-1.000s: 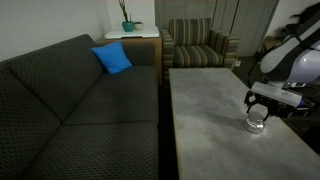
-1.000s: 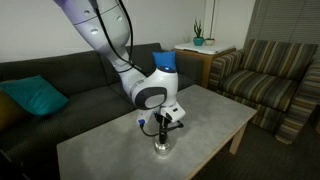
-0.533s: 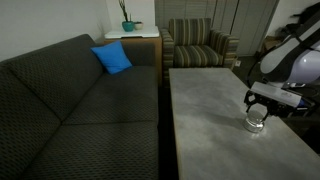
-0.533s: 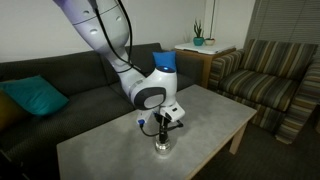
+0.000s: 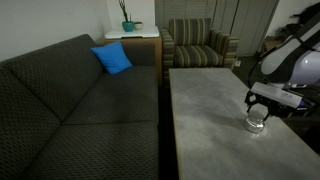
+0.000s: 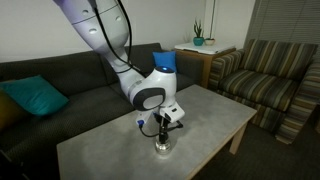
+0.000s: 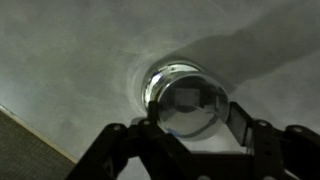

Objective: Use the silver lid to cover the silver tin

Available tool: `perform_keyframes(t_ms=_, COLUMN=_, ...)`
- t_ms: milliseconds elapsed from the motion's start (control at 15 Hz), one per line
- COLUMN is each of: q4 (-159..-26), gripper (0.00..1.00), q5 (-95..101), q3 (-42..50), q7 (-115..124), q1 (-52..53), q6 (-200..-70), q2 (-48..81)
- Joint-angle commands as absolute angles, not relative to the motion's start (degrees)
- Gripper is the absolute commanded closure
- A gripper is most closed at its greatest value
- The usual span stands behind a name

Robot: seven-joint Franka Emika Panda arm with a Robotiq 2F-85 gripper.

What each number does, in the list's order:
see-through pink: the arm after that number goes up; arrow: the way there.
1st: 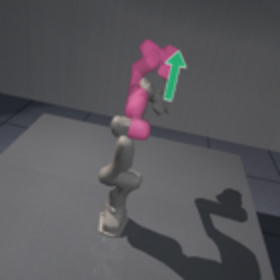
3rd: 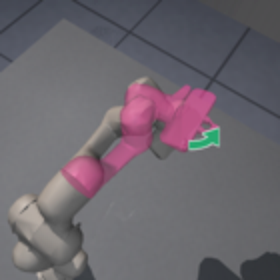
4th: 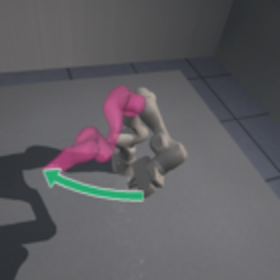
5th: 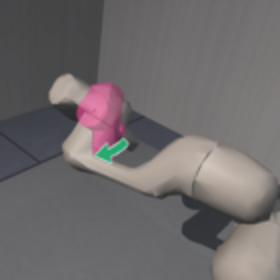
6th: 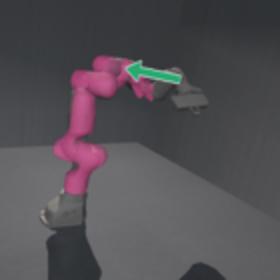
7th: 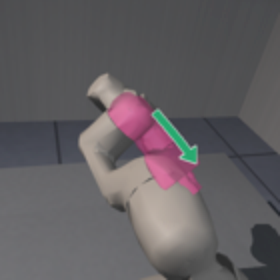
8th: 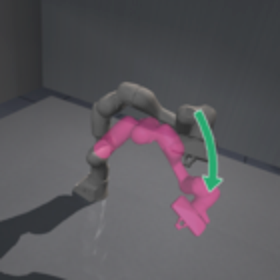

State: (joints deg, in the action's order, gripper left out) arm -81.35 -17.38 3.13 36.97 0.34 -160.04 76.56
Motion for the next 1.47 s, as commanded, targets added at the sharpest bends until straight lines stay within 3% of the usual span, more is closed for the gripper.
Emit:
perform_keyframes(t_ms=0, q4=-85.33, gripper=0.56, q5=-18.90, q3=3.41, q7=36.73, q1=0.49, q6=-161.82, q2=74.30)
perform_keyframes(t_ms=1400, q4=-79.55, gripper=0.56, q5=-18.91, q3=-0.22, q7=32.69, q1=-4.69, q6=-155.93, q2=77.63)
